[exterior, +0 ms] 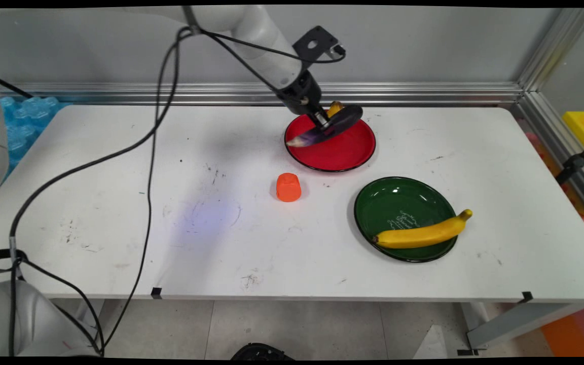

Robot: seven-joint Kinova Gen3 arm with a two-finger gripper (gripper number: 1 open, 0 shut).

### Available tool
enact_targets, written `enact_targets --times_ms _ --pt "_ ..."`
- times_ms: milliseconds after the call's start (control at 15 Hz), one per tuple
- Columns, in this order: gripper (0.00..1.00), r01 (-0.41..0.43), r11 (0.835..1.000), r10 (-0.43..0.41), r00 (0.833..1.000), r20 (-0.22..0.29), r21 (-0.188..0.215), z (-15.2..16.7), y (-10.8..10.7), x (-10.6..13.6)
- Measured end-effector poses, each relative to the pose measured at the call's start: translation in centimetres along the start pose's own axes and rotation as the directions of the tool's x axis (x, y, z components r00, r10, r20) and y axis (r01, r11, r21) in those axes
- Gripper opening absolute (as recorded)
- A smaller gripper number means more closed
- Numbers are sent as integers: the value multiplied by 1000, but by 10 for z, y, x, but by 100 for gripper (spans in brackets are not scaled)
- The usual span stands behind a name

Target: Place the picked object on the table

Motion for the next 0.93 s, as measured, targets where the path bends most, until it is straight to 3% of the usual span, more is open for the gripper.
enact_targets --times_ms 133,333,533,933 --pt "0 -77 997 78 997 17 -31 -19 10 -11" --pt "0 -208 974 212 977 34 -90 -44 24 -26" --pt "0 -325 934 334 941 45 -150 -61 36 -40" --pt "0 -441 867 463 885 48 -234 -69 53 -55"
